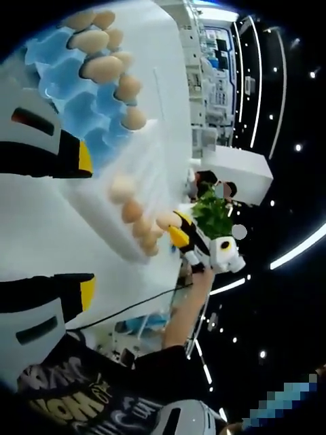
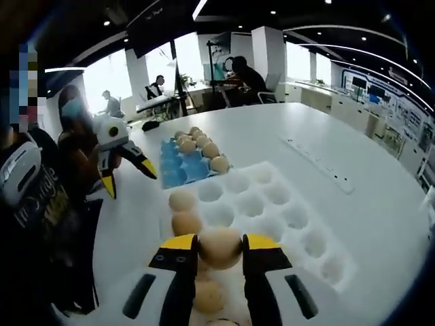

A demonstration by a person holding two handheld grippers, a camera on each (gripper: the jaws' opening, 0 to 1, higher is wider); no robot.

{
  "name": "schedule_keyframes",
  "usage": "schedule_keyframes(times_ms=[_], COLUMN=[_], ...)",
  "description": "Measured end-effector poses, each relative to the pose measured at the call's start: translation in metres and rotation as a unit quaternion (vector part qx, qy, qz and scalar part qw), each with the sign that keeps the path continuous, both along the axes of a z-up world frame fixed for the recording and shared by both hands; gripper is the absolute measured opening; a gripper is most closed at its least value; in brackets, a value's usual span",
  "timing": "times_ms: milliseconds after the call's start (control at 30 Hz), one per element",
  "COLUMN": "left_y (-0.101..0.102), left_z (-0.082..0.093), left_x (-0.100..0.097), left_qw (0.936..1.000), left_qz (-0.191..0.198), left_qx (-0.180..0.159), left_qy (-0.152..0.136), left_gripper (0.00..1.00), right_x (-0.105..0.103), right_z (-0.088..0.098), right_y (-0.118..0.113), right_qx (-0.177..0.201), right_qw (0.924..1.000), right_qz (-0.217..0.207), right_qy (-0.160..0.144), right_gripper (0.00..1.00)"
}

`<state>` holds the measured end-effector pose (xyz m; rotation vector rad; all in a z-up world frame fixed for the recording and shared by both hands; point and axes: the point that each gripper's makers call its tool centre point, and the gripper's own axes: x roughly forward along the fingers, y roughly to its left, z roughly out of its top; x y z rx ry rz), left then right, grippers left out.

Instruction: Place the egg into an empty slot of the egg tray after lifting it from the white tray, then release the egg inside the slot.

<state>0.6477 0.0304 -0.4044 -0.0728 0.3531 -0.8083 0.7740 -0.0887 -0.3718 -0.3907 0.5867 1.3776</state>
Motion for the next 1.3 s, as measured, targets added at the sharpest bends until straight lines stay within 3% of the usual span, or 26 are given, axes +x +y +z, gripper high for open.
schedule_keyframes(times_ms=[300, 467, 600, 667, 933, 1300], left_y=[-0.006, -0.009, -0.010, -0.013, -0.018, -0.013], left_z=[0.008, 0.012, 0.016, 0.019, 0.027, 0.027], left_x=[0.009, 0.014, 0.020, 0.021, 0.031, 0.044], left_qw=[0.9996, 0.9992, 0.9986, 0.9983, 0.9972, 0.9941], left_qz=[0.016, 0.026, 0.027, 0.026, 0.043, 0.074], left_qx=[0.010, 0.012, 0.023, 0.024, 0.008, 0.030], left_qy=[-0.021, -0.030, -0.040, -0.046, -0.060, -0.074], left_gripper=[0.56, 0.56, 0.54, 0.54, 0.48, 0.40], right_x=[-0.029, -0.045, -0.068, -0.074, -0.084, -0.080], right_z=[0.014, 0.015, 0.009, 0.009, 0.003, -0.006], right_y=[0.036, 0.056, 0.075, 0.083, 0.109, 0.125], right_qx=[0.025, 0.037, 0.044, 0.051, 0.056, 0.048], right_qw=[0.9995, 0.9989, 0.9962, 0.9955, 0.9942, 0.9918], right_qz=[0.018, 0.022, 0.033, 0.038, 0.044, 0.038], right_qy=[0.000, 0.021, 0.067, 0.071, 0.080, 0.112], right_gripper=[0.27, 0.27, 0.28, 0.28, 0.28, 0.28])
